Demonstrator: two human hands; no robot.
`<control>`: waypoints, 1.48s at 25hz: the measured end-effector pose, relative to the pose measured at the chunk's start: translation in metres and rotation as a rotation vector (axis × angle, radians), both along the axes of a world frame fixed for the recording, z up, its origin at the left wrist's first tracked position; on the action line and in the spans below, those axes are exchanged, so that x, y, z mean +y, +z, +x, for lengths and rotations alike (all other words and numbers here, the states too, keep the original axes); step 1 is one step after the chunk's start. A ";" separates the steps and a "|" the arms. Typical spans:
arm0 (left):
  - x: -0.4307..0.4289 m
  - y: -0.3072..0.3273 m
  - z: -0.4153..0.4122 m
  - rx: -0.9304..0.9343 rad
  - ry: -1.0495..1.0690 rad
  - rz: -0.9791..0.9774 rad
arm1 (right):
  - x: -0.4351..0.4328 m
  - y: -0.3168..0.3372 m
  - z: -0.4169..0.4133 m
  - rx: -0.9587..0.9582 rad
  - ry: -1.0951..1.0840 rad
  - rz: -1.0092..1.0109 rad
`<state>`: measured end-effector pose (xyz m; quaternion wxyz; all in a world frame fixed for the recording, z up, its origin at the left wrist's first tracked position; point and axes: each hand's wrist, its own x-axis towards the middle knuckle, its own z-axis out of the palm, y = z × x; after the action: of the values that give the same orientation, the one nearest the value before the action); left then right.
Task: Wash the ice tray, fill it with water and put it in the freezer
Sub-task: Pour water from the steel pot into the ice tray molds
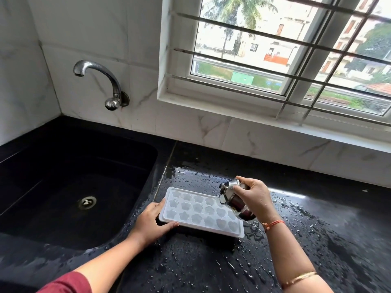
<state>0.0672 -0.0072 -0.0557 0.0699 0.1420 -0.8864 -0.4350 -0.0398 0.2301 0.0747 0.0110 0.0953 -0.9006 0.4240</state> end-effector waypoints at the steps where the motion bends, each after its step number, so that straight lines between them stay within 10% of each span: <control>1: 0.000 0.000 0.000 0.001 0.001 0.002 | -0.001 0.001 0.000 0.003 0.004 0.001; 37: 0.001 -0.001 0.000 0.010 0.008 -0.011 | 0.021 -0.009 -0.012 0.026 -0.050 -0.069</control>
<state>0.0669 -0.0067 -0.0569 0.0768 0.1431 -0.8879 -0.4305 -0.0516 0.2516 0.0652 0.0367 0.0779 -0.8873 0.4530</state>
